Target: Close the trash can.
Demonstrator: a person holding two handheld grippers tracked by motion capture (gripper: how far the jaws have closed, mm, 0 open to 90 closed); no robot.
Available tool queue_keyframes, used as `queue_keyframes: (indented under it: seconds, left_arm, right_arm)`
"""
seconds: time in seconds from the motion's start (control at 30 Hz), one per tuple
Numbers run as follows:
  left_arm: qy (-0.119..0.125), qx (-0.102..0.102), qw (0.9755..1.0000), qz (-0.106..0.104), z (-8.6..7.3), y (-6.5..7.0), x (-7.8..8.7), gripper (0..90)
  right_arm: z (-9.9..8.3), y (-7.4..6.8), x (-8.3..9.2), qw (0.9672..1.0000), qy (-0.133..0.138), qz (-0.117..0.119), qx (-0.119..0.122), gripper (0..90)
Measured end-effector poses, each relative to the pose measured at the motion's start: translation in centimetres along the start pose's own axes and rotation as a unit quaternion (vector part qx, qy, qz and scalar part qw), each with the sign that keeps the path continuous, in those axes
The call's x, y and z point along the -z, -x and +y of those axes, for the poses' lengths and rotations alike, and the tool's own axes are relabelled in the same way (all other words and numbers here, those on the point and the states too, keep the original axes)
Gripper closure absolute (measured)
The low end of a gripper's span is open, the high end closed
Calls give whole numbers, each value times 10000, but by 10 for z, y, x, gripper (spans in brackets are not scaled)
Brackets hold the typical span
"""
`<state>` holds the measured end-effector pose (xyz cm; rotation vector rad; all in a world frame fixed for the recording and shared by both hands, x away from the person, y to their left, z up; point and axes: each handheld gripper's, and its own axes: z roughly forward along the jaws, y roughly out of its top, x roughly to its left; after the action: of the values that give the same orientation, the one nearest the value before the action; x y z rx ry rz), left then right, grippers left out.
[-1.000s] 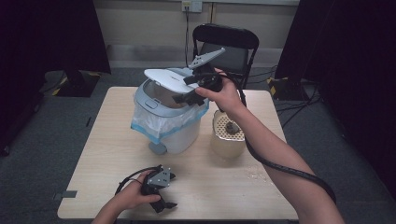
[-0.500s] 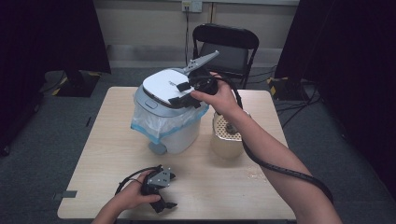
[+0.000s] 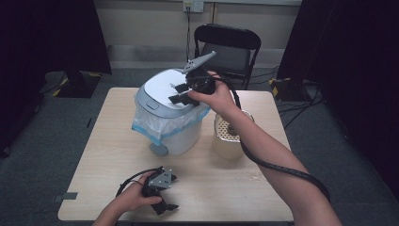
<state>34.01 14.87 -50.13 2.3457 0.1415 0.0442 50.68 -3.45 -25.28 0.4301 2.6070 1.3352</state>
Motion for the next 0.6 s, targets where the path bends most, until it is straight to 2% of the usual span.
queue_keyframes:
  seconds: [0.37,0.53,0.57,0.6]
  left_arm:
    - [1,17,10000,-21,0,0,0,0]
    - [-7,21,10000,-21,0,0,0,0]
    - [0,22,10000,-25,0,0,0,0]
    - [0,20,10000,-24,0,0,0,0]
  right_arm:
    - [5,13,-14,9995,201,-104,-238,490]
    - [7,14,-18,9994,216,-128,-245,498]
    - [7,12,-19,9997,125,-204,-108,498]
    - [7,11,-20,9996,140,-225,-130,498]
